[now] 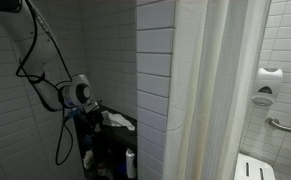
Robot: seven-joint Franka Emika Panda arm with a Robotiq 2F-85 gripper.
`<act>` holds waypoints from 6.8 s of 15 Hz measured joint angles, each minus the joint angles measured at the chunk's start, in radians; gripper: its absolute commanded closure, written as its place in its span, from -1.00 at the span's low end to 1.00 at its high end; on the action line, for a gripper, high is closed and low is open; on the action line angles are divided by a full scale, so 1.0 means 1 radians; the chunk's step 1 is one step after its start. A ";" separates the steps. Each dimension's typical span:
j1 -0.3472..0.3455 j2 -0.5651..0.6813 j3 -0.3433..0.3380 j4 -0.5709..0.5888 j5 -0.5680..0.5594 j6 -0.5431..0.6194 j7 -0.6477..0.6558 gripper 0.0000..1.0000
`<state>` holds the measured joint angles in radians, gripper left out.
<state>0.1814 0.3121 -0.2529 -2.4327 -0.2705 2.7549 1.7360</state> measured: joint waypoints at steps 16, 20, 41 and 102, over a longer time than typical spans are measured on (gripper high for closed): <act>0.151 0.052 -0.056 0.052 -0.458 -0.027 0.375 -1.00; 0.195 0.053 -0.065 0.067 -0.525 -0.028 0.450 -1.00; 0.219 0.053 -0.057 0.077 -0.534 -0.029 0.453 -1.00; 1.275 0.599 -0.711 0.066 0.463 0.198 0.860 -1.00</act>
<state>1.4565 0.9116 -0.9636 -2.3672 0.1927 2.9526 2.5963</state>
